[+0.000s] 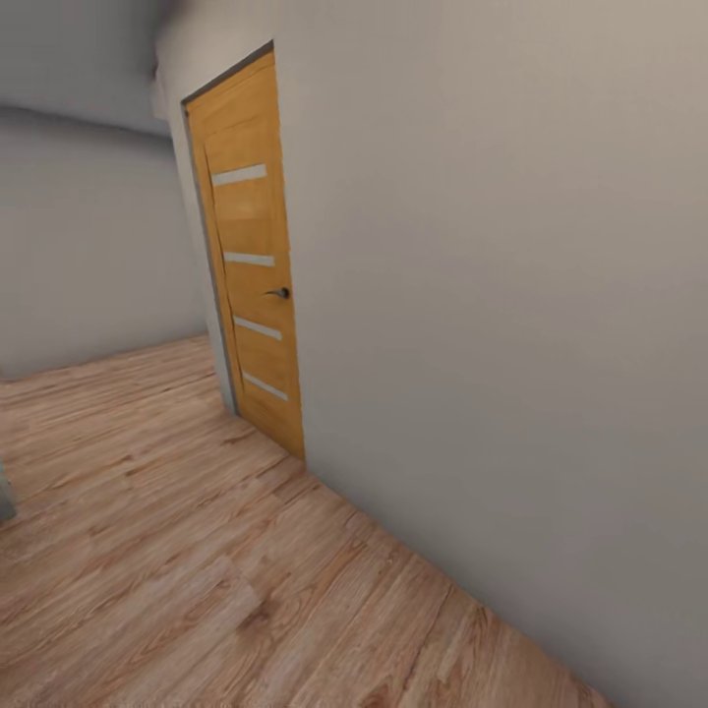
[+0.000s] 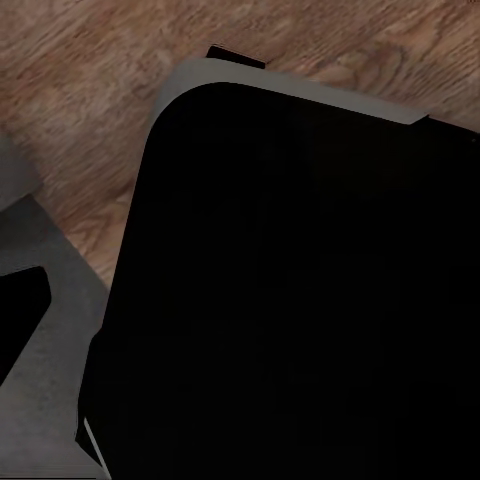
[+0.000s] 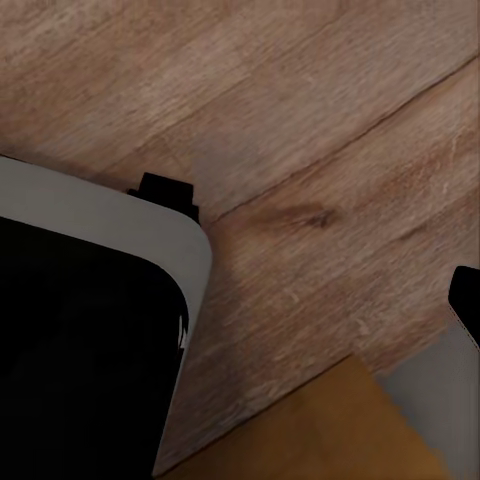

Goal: Move the two storage containers from the living room to the garage. In the garage, place one container on the floor and stack the other container on top of it (either order is fine).

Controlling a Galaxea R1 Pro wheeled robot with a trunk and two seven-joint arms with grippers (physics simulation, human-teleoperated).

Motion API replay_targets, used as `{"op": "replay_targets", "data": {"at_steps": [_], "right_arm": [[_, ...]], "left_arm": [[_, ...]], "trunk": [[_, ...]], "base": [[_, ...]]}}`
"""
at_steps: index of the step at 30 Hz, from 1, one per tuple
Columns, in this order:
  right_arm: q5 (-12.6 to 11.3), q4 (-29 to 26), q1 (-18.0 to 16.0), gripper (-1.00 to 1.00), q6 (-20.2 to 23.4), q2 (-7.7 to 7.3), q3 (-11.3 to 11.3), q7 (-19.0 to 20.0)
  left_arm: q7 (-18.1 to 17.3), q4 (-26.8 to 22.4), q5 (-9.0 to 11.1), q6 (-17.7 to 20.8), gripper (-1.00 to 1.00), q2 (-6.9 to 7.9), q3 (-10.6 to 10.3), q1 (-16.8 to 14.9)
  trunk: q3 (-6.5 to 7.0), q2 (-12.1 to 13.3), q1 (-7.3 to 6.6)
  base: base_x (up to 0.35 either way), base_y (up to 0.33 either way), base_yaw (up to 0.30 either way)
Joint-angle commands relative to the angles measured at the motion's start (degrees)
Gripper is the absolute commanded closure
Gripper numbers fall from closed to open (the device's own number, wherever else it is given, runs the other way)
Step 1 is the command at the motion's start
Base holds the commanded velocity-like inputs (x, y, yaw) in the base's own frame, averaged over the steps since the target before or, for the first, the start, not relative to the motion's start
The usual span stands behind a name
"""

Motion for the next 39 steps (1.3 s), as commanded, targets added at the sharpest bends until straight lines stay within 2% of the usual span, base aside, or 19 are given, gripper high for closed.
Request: {"op": "replay_targets", "data": {"at_steps": [1, 10, 14, 26, 39], "right_arm": [[0.2, 0.2, -0.1, -1.00, -0.3, 0.01, 0.2, -0.2], [0.2, 0.2, -0.1, -1.00, -0.2, 0.01, 0.2, -0.2], [0.2, 0.2, -0.1, -1.00, -0.1, 0.01, 0.2, -0.2], [0.2, 0.2, -0.1, -1.00, 0.3, 0.14, 0.2, -0.2], [0.2, 0.2, -0.1, -1.00, 0.1, 0.01, 0.2, -0.2]], "left_arm": [[0.0, 0.0, 0.2, -0.1, -1.00, -0.01, 0.1, 0.0], [0.0, 0.0, 0.2, -0.1, -1.00, -0.01, 0.1, 0.0], [0.0, 0.0, 0.2, -0.1, -1.00, -0.01, 0.1, 0.0], [0.0, 0.0, 0.3, 0.0, -1.00, -0.05, 0.0, 0.0], [0.1, 0.0, 0.3, 0.0, -1.00, -0.01, 0.0, 0.0]], "trunk": [[-0.05, 0.0, 0.00], [-0.05, 0.0, 0.00], [-0.05, 0.0, 0.00], [-0.05, 0.0, 0.00], [-0.05, 0.0, 0.00]], "base": [[0.000, 0.000, 0.272], [0.000, 0.000, 0.270], [0.105, 0.000, 0.093], [0.296, 0.000, 0.029], [0.321, 0.000, 0.256]]}}
